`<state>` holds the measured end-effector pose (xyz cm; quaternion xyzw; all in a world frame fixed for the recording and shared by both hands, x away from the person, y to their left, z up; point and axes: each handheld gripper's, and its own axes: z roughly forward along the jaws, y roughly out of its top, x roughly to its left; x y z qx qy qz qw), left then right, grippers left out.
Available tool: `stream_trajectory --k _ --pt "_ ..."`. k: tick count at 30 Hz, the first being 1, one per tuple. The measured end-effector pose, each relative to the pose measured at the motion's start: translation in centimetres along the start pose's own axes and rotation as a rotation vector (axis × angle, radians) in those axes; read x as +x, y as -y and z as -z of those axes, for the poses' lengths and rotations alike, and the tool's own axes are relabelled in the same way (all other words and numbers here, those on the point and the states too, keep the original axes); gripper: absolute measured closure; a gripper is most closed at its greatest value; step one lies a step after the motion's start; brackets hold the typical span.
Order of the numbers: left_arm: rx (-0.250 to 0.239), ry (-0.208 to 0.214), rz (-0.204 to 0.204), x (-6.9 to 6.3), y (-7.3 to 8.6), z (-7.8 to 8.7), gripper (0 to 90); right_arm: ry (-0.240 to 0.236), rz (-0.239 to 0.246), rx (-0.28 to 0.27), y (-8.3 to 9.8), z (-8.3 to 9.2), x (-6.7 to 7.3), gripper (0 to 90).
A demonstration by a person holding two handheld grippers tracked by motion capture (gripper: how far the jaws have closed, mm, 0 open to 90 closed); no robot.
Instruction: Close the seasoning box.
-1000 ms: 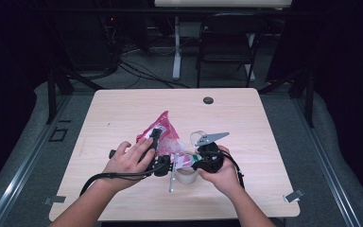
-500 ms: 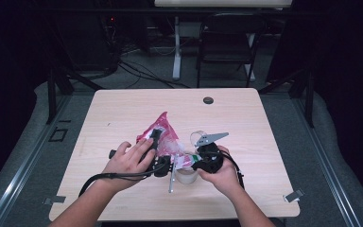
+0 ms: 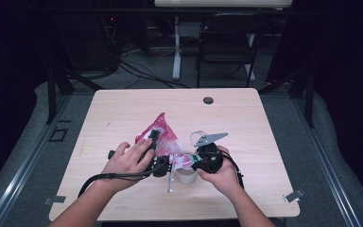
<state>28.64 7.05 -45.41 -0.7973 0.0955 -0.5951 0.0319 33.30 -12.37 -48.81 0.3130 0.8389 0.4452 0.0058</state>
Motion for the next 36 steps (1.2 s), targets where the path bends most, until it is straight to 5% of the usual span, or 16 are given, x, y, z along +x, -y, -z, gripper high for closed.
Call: stream_trajectory --k 36 --pt "0.013 0.050 0.064 -1.4 1.3 -0.5 64.3 0.006 0.013 0.013 0.0 -0.3 0.2 90.0"
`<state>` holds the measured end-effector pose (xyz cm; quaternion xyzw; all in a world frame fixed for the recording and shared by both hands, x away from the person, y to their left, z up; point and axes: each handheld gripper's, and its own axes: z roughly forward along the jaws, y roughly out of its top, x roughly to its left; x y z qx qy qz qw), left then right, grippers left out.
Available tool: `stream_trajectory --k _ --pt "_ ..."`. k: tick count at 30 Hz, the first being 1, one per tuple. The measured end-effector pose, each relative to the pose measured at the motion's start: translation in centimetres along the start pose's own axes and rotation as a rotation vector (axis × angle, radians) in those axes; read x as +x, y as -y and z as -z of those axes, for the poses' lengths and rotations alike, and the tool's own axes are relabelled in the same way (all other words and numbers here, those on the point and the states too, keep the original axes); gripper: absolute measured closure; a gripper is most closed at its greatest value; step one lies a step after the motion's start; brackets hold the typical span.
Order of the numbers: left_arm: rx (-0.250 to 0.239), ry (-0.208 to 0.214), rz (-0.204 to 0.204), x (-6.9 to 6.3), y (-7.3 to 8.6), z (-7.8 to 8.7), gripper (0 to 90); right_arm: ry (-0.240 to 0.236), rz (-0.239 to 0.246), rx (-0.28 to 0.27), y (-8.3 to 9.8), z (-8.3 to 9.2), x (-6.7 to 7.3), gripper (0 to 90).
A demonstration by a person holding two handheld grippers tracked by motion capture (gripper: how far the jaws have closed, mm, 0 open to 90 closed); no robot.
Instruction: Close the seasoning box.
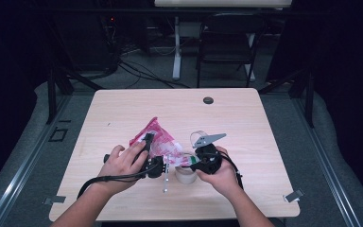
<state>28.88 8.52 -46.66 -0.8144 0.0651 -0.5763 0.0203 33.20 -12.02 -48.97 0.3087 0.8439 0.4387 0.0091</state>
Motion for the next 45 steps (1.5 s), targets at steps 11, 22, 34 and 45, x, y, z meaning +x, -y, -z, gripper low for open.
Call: stream_trajectory --k 11,22,34,45 --pt "0.011 0.045 0.064 -0.7 0.5 -0.3 72.0 0.003 -0.003 -0.017 0.0 0.1 0.1 90.0" --pt "0.003 0.090 0.147 -1.4 1.0 -0.6 74.7 0.001 -0.009 -0.039 -0.1 0.4 0.1 90.0" --pt "-0.010 0.132 0.252 -2.1 1.4 -0.8 76.2 0.008 0.002 -0.071 -0.3 0.7 0.4 90.0" --pt "-0.021 0.181 0.341 -2.6 1.7 -1.2 77.5 0.015 0.000 -0.082 -0.4 0.7 0.6 90.0"
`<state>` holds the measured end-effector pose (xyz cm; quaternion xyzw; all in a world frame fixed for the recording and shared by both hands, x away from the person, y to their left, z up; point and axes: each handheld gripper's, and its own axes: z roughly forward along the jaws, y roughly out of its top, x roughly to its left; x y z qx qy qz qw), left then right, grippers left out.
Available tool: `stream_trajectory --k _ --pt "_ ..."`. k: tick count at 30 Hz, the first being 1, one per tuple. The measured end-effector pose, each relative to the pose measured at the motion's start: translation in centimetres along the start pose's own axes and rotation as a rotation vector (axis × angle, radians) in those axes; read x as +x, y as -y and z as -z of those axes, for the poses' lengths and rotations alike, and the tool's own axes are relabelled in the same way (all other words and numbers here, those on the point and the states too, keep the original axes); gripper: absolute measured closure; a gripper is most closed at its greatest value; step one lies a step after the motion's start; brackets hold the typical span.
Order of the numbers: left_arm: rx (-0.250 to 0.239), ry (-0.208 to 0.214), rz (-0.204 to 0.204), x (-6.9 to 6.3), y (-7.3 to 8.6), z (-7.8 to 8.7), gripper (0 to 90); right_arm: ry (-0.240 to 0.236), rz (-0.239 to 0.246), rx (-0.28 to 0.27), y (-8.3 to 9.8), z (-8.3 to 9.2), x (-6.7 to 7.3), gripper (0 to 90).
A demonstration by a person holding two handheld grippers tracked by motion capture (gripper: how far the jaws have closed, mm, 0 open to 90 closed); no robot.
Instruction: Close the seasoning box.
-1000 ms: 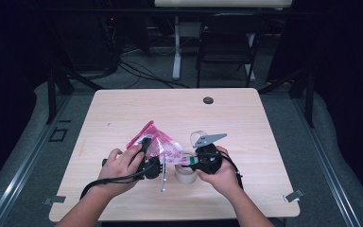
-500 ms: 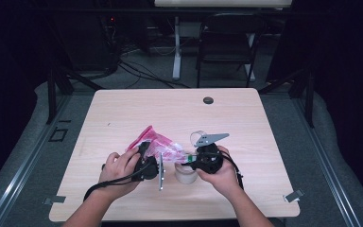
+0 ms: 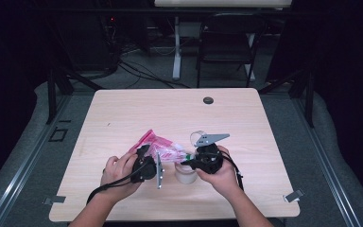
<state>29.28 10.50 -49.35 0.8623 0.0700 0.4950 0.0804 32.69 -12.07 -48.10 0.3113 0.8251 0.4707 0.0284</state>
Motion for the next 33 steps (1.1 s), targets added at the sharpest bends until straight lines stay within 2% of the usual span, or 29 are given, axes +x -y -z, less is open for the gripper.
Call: stream_trajectory --k 14,18,22,23,29,33 --pt "-0.026 0.050 0.088 -0.5 0.6 -0.5 79.2 0.001 0.011 0.003 0.0 -0.2 0.1 90.0" --pt "-0.040 0.069 0.122 -0.7 0.8 -0.6 79.4 0.002 0.004 -0.013 0.0 -0.1 0.1 89.3" --pt "-0.046 0.090 0.150 -0.9 1.1 -0.9 79.5 -0.001 0.002 -0.022 -0.1 0.0 0.1 86.3" --pt "-0.058 0.098 0.170 -1.0 1.2 -1.0 79.5 -0.004 0.003 -0.020 -0.1 0.0 0.0 85.4" --pt "-0.050 0.111 0.179 -1.2 1.6 -1.1 79.6 -0.005 0.000 -0.035 -0.1 0.0 0.2 79.7" --pt "-0.065 0.129 0.215 -1.5 1.9 -1.4 79.6 -0.001 0.001 -0.050 -0.2 0.0 0.2 70.3"
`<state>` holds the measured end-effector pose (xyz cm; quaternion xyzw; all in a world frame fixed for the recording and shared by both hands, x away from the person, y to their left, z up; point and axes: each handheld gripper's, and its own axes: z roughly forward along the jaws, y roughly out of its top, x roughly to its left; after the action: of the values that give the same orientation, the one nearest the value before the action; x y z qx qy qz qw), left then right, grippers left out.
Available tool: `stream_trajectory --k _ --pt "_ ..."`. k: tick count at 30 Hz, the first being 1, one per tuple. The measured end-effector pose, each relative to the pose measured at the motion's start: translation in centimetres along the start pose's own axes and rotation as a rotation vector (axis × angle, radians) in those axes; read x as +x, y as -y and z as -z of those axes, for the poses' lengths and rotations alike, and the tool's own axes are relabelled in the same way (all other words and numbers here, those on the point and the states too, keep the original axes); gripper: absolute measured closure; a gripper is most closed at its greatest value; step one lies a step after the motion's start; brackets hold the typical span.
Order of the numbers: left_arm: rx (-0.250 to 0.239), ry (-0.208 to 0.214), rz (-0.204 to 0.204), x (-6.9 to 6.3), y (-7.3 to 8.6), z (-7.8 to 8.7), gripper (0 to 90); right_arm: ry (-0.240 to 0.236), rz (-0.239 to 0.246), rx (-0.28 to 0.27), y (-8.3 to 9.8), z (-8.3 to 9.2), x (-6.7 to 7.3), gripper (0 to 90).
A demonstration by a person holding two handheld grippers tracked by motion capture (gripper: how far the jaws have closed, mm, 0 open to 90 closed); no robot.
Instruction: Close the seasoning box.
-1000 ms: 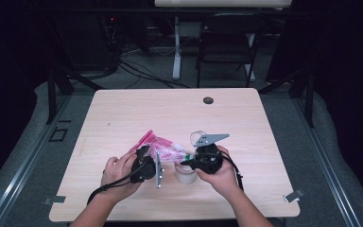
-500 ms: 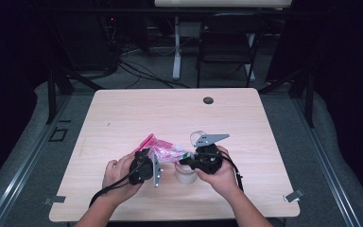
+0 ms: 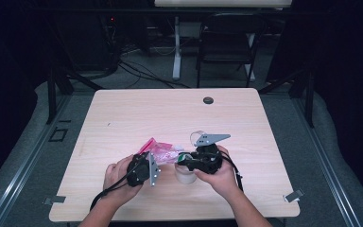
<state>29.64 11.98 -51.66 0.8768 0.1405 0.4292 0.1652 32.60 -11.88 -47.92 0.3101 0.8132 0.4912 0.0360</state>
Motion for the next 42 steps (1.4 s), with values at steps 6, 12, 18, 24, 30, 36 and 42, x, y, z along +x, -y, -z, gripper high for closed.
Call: stream_trajectory --k 6,12,18,24,30,36,42 --pt "-0.008 0.024 0.035 -0.1 0.5 -0.3 79.7 0.012 -0.002 -0.014 -0.1 0.0 0.1 62.7" --pt "-0.008 0.036 0.053 -0.3 0.9 -0.5 79.7 0.019 0.002 -0.022 -0.1 -0.1 0.3 59.0" --pt "-0.015 0.053 0.077 -0.5 1.1 -0.8 79.7 0.027 0.013 -0.029 -0.1 -0.1 0.3 55.6" --pt "-0.034 0.086 0.120 -0.6 1.4 -1.2 79.7 0.019 0.017 -0.040 -0.3 0.1 0.4 55.0" --pt "-0.046 0.173 0.249 -0.1 2.7 -1.9 79.8 0.021 0.022 -0.070 -0.5 0.6 0.4 54.1" --pt "-0.060 0.213 0.359 0.6 3.8 -2.3 79.8 0.033 0.026 -0.107 -0.8 1.3 0.4 51.8" --pt "-0.065 0.230 0.428 1.1 4.6 -2.6 79.8 0.057 0.036 -0.138 -0.9 1.6 0.3 47.0"
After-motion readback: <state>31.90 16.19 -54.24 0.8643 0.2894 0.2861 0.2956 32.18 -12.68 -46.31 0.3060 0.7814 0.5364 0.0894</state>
